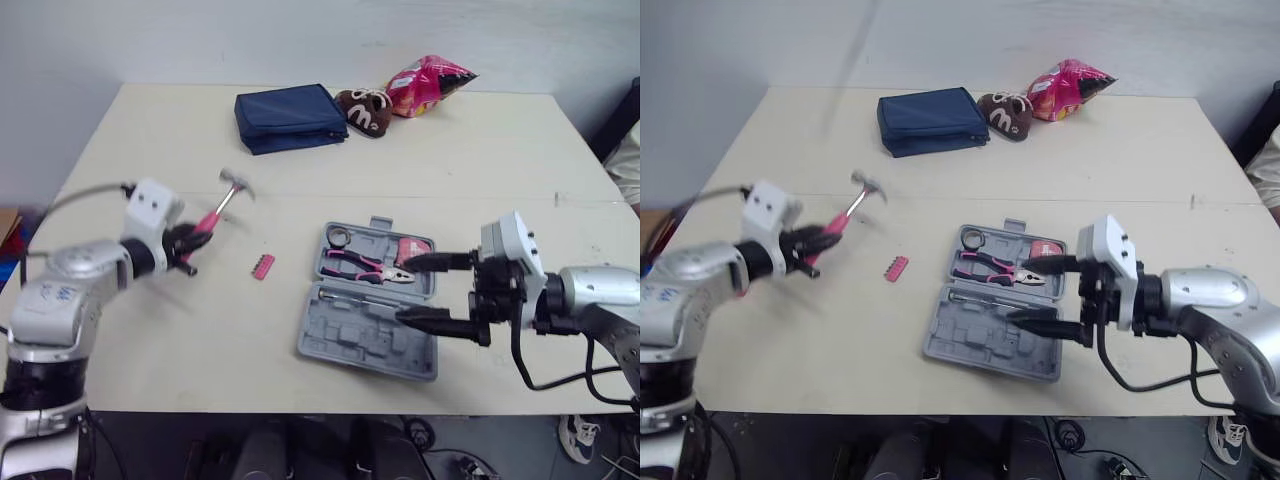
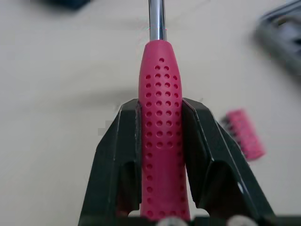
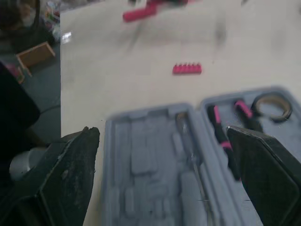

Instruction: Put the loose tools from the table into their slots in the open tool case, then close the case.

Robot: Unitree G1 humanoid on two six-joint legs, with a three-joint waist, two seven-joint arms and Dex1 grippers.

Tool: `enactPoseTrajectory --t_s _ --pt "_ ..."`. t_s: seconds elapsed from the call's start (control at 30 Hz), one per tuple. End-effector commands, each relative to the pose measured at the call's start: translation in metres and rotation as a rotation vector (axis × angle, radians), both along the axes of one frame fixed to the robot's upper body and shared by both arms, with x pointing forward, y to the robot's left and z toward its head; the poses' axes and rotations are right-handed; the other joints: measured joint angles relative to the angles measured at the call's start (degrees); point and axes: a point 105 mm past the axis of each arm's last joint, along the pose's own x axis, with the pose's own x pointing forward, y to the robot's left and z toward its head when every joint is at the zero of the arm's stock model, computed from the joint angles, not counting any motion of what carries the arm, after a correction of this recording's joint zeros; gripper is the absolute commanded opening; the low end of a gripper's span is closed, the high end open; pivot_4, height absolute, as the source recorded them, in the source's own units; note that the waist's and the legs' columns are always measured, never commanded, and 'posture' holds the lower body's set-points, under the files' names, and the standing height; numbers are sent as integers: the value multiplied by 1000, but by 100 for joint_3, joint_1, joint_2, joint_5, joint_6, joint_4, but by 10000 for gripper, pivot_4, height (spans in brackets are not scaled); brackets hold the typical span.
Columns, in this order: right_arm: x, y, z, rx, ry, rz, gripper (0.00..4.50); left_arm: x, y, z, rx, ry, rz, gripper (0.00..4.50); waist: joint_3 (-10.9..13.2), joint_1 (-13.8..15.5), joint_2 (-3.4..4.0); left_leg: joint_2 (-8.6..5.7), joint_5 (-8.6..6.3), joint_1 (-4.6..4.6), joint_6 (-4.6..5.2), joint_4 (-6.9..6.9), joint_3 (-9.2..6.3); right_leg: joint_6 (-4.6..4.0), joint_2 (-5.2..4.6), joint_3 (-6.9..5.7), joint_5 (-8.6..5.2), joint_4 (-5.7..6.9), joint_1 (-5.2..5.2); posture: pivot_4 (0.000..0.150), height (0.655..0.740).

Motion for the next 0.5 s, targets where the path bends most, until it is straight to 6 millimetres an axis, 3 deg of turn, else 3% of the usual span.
enactPoseTrajectory --t_s 0.03,0.23,0.5 --pt "-13 -9 6 -31 -31 -10 45000 -29 -52 -4 97 17 -398 5434 0 2 1 -2 -3 0 4 0 3 0 1 -4 0 -1 0 1500 7400" --pt "-34 -28 -8 -65 49 -100 45000 -50 -103 -26 204 148 -765 5434 6 21 -5 6 3 -15 4 17 1 10 52 -43 4 -3 -2 1500 7400" --pt "-43 -37 -25 -117 72 -197 45000 -49 -142 -61 309 259 -928 5434 7 -1 -5 10 20 15 6 11 3 13 61 20 7 -1 8 1500 7400"
